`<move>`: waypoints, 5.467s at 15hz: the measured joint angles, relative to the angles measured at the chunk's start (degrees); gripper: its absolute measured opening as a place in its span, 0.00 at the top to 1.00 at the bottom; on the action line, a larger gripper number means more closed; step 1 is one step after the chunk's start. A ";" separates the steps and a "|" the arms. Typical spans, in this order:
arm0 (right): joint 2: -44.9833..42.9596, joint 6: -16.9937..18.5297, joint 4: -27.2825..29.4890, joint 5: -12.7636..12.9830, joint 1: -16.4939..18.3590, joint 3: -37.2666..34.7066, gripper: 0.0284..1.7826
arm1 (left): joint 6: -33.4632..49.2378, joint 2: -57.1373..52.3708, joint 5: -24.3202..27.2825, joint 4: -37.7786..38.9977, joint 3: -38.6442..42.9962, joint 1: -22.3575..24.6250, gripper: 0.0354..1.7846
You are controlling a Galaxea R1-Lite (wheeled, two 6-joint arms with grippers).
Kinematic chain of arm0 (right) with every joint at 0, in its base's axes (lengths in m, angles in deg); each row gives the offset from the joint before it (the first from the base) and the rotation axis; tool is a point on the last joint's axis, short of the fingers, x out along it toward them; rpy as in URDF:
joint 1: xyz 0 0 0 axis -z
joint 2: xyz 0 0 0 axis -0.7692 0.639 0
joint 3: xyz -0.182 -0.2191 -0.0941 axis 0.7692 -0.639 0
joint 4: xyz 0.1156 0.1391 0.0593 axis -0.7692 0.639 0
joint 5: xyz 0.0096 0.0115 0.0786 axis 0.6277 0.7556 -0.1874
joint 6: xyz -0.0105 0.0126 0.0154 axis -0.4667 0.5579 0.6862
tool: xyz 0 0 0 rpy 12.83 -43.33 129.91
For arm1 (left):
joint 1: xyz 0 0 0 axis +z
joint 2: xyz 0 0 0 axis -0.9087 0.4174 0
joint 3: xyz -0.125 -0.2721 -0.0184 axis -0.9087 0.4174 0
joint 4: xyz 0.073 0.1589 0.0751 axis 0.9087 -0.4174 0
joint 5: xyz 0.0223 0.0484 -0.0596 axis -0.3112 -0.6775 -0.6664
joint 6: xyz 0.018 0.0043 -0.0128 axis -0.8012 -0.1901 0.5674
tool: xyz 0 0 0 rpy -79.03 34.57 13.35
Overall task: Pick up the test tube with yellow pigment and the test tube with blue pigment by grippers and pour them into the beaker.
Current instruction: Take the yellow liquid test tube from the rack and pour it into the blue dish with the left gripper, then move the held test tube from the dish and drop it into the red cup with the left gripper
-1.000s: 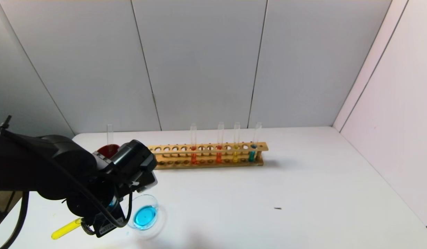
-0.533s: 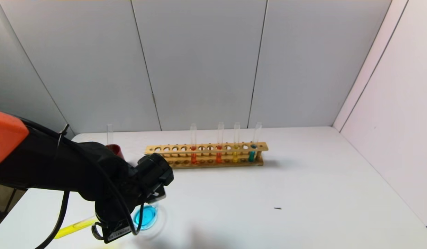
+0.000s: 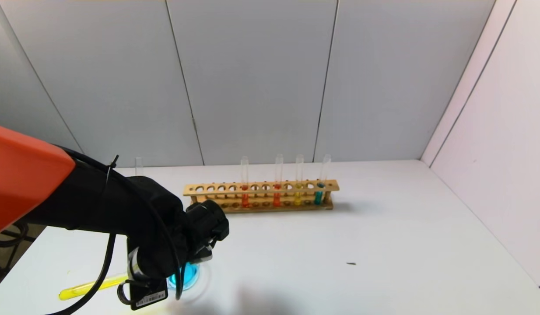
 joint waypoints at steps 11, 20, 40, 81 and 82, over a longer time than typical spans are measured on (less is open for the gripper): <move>0.00 0.00 0.00 0.04 0.00 0.00 0.02 | 0.02 6.94 -1.02 -14.56 -11.40 0.04 0.85; 0.00 0.00 0.00 0.02 -0.02 0.00 0.02 | 0.02 8.42 -1.63 -16.19 -11.72 0.00 0.85; 0.00 0.00 0.00 0.02 -0.02 0.00 0.02 | 0.11 14.93 -2.55 -28.17 -20.47 -1.65 0.85; 0.00 0.00 0.00 0.02 0.00 0.00 0.02 | 31.32 -13.51 8.33 -2.82 -29.35 16.76 0.85; 0.00 0.00 0.00 0.02 0.00 0.00 0.02 | 31.16 -13.29 8.37 -0.59 -29.57 17.70 0.85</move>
